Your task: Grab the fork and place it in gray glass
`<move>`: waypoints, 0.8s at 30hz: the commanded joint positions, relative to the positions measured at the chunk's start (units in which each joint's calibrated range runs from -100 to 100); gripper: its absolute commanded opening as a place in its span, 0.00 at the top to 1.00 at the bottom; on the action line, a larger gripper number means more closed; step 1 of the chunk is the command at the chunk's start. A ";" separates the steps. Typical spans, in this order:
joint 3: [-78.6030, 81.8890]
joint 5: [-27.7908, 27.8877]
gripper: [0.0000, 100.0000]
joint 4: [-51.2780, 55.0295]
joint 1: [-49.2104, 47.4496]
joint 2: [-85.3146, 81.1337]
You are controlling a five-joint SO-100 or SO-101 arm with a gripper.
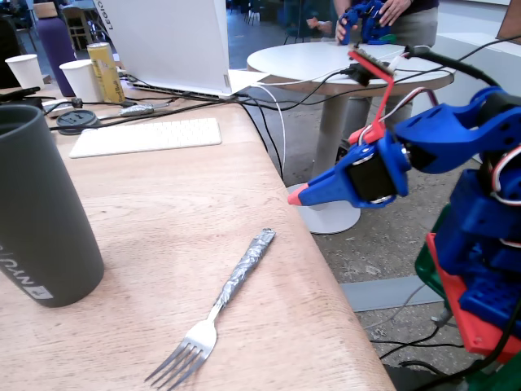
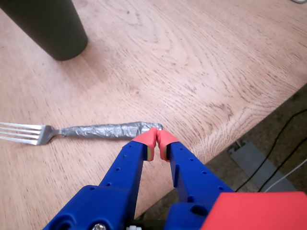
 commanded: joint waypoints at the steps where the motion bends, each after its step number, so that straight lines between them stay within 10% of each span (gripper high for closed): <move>1: 0.34 0.15 1.00 -0.80 -0.74 -0.11; 11: -50.43 0.39 1.00 11.68 -1.93 41.05; 20: -65.82 24.71 1.00 25.81 -23.59 51.52; 24: -65.06 27.40 1.00 25.81 -24.09 51.69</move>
